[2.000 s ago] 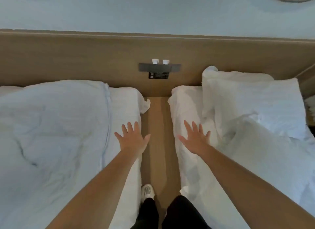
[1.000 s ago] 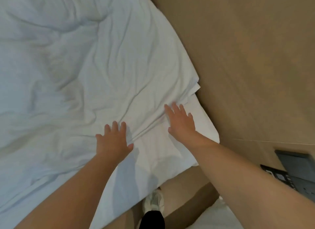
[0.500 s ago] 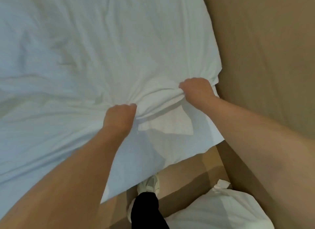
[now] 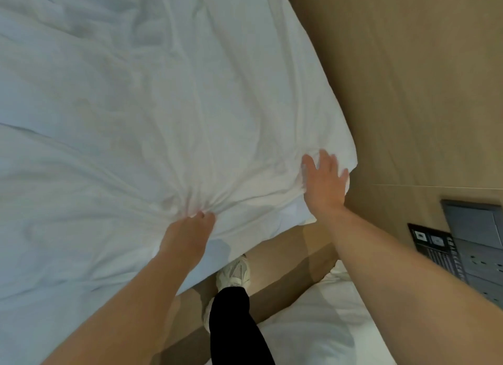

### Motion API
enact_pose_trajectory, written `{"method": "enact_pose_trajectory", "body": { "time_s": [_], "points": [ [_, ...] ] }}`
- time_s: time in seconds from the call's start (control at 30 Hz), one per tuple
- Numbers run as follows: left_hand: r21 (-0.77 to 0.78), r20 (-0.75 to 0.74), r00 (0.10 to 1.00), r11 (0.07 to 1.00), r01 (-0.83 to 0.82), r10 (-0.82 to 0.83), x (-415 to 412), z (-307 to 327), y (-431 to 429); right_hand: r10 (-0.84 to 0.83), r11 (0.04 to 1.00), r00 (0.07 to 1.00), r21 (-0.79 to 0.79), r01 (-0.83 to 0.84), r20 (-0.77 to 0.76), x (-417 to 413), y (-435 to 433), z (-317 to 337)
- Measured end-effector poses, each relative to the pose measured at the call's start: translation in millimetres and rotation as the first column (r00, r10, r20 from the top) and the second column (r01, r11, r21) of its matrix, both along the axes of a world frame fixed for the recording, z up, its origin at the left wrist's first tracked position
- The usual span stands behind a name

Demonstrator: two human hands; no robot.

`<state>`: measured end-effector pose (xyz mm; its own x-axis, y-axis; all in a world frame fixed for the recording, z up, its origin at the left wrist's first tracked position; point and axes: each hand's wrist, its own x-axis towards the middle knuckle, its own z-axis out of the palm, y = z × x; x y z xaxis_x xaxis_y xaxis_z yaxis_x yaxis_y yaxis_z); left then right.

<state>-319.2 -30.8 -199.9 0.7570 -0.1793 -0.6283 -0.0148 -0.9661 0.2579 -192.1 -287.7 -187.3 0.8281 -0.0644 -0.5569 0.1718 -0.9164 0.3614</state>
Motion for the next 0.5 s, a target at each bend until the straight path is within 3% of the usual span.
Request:
{"method": "enact_pose_trajectory", "body": {
  "time_s": [0.13,0.27,0.4,0.5],
  "points": [
    [0.0,-0.041,0.999,0.999,-0.036,0.036,8.7,7.0,4.6,0.3,0.954,0.938,0.082,-0.29,-0.171,22.9,-5.9,7.1],
    [0.018,-0.069,0.997,0.999,0.036,-0.035,10.1,23.8,8.8,0.187,0.982,0.869,0.073,-0.172,-0.459,-0.1,-20.4,23.1],
    [-0.025,-0.115,0.993,0.999,0.035,-0.037,6.0,20.4,16.3,0.151,0.989,0.921,0.049,-0.143,-0.36,-42.5,-18.0,16.1],
    [-0.021,-0.146,0.974,0.984,0.174,-0.175,-7.6,17.0,29.5,0.171,0.983,0.93,0.117,-0.139,-0.325,-66.0,3.3,11.2]
  ]
}}
